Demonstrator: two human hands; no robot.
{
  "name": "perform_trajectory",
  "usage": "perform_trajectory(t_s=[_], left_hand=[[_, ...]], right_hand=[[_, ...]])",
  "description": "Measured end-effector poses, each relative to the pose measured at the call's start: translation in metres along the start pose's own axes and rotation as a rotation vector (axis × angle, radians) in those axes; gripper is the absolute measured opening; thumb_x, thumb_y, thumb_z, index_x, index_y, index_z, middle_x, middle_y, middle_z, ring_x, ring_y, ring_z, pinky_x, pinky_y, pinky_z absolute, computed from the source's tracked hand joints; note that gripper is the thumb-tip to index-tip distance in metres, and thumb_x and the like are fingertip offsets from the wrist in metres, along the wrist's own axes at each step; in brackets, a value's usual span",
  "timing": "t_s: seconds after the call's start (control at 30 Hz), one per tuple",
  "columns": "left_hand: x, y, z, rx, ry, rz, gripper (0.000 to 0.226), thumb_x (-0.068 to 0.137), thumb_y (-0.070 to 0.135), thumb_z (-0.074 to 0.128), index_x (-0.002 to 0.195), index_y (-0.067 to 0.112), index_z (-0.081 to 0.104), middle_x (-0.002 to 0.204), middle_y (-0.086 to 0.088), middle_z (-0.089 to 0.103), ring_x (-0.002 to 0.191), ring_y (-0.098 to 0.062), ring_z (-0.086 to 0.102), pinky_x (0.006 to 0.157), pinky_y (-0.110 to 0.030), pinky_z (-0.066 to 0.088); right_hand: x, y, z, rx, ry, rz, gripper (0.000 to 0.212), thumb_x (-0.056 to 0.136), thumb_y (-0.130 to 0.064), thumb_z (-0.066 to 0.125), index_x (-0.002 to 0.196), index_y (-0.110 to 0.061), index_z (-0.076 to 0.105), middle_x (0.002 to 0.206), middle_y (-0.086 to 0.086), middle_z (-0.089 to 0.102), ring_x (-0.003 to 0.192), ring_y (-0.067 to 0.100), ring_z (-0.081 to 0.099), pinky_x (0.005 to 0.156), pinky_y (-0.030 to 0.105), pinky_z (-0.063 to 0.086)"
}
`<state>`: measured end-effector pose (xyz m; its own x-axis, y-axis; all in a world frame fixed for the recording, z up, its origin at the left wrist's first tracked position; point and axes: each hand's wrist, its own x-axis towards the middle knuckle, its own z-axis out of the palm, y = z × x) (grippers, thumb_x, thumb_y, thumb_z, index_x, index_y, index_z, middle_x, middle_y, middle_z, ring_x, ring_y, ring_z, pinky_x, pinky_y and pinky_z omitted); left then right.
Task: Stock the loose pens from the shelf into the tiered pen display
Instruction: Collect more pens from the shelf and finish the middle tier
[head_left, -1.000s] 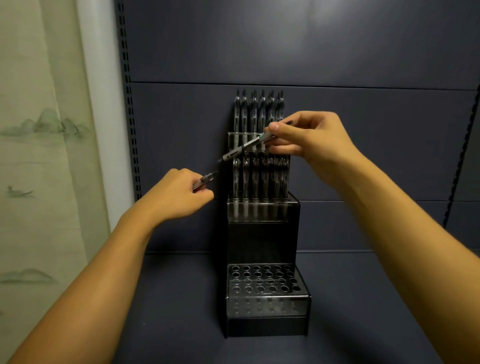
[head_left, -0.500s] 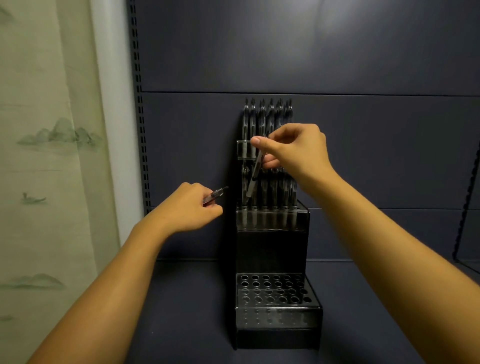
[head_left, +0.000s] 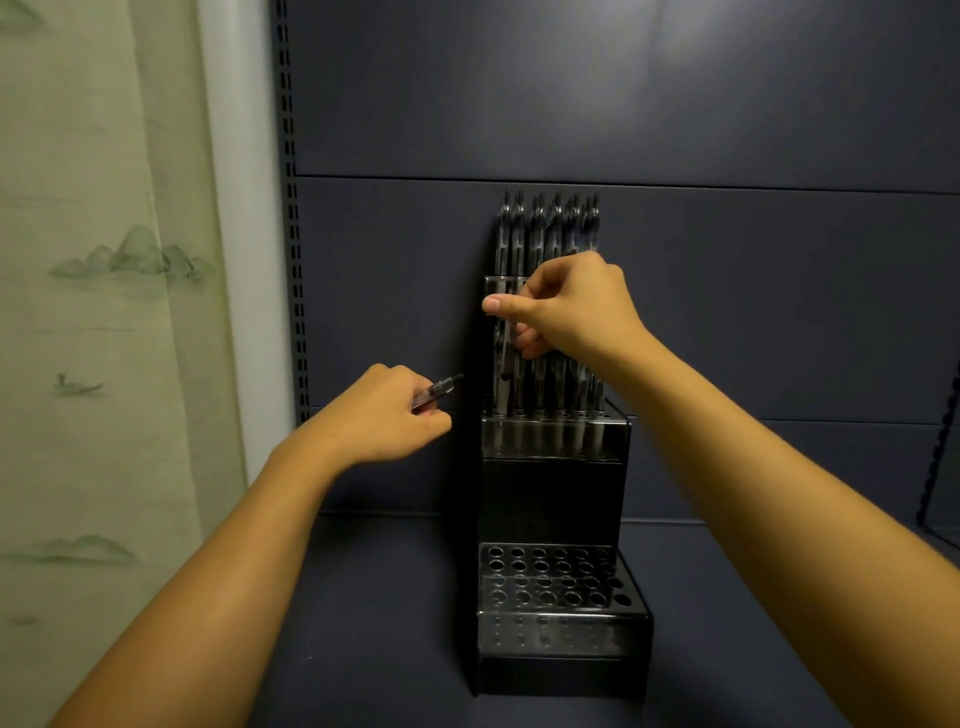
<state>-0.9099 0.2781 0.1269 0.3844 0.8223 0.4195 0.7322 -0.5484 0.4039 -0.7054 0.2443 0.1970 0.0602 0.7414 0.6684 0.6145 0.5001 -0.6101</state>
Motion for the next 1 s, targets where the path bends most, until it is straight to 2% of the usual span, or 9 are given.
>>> perform_trajectory(t_s=[0.17,0.37,0.5,0.7,0.77,0.83,0.9,1.0], left_hand=[[0.002,0.002,0.000,-0.017,-0.011,0.011,0.028,0.088,0.024,0.063,0.066,0.012,0.052,0.059,-0.002,0.048,0.052,-0.014,0.039,0.054,-0.032,0.034],[0.005,-0.002,0.002,-0.037,-0.018,0.038,0.029,0.087,0.024,0.063,0.065,0.010,0.052,0.058,-0.002,0.048,0.052,-0.015,0.038,0.054,-0.034,0.033],[0.005,-0.005,0.005,-0.035,-0.009,0.072,0.031,0.085,0.023,0.063,0.065,0.004,0.049,0.057,-0.003,0.046,0.052,-0.015,0.035,0.053,-0.034,0.030],[-0.002,0.004,0.006,-0.052,-0.010,0.063,0.031,0.085,0.021,0.063,0.068,0.000,0.050,0.056,-0.002,0.046,0.052,-0.015,0.035,0.053,-0.034,0.030],[-0.002,0.008,0.005,-0.046,-0.005,0.058,0.031,0.085,0.023,0.063,0.067,0.001,0.050,0.055,-0.001,0.046,0.050,-0.014,0.035,0.053,-0.034,0.031],[-0.001,0.014,0.002,-0.042,0.001,0.055,0.031,0.086,0.026,0.064,0.068,0.003,0.053,0.056,0.000,0.048,0.049,-0.013,0.037,0.052,-0.034,0.031],[0.001,0.022,-0.002,-0.037,-0.005,0.056,0.034,0.089,0.033,0.066,0.067,0.008,0.056,0.055,0.002,0.048,0.048,-0.012,0.038,0.051,-0.032,0.031],[-0.001,0.033,-0.007,-0.054,-0.003,0.060,0.033,0.089,0.036,0.067,0.067,0.013,0.059,0.054,0.003,0.048,0.048,-0.013,0.039,0.052,-0.035,0.032]], right_hand=[[0.004,0.000,0.008,-0.086,0.022,-0.008,0.045,0.081,-0.036,0.084,0.083,0.006,0.068,0.066,0.010,0.072,0.057,0.017,0.073,0.059,0.035,0.064],[0.001,0.003,0.018,-0.227,-0.132,0.046,0.045,0.077,-0.038,0.085,0.081,0.004,0.070,0.066,0.010,0.074,0.057,0.017,0.074,0.062,0.036,0.065],[-0.006,0.008,0.018,-0.279,-0.134,0.064,0.043,0.077,-0.041,0.085,0.074,0.001,0.072,0.064,0.009,0.074,0.053,0.015,0.072,0.060,0.031,0.064],[-0.020,0.009,0.008,-0.389,-0.159,0.001,0.051,0.078,-0.052,0.079,0.073,-0.001,0.073,0.060,0.006,0.072,0.051,0.014,0.071,0.063,0.027,0.062],[-0.023,0.005,0.003,-0.318,-0.228,-0.029,0.041,0.080,-0.045,0.080,0.082,-0.005,0.073,0.065,0.006,0.074,0.054,0.014,0.072,0.061,0.029,0.063],[-0.026,0.000,-0.003,-0.202,-0.379,-0.081,0.027,0.082,-0.032,0.083,0.098,-0.012,0.073,0.075,0.004,0.075,0.061,0.015,0.074,0.061,0.030,0.063],[-0.025,-0.001,-0.008,-0.153,-0.512,-0.166,0.028,0.082,-0.021,0.084,0.108,-0.018,0.073,0.084,0.001,0.075,0.069,0.015,0.074,0.061,0.026,0.061],[-0.022,0.001,-0.009,-0.088,-0.548,-0.256,0.026,0.084,-0.010,0.082,0.108,-0.017,0.074,0.089,0.002,0.075,0.073,0.015,0.073,0.062,0.025,0.059]])
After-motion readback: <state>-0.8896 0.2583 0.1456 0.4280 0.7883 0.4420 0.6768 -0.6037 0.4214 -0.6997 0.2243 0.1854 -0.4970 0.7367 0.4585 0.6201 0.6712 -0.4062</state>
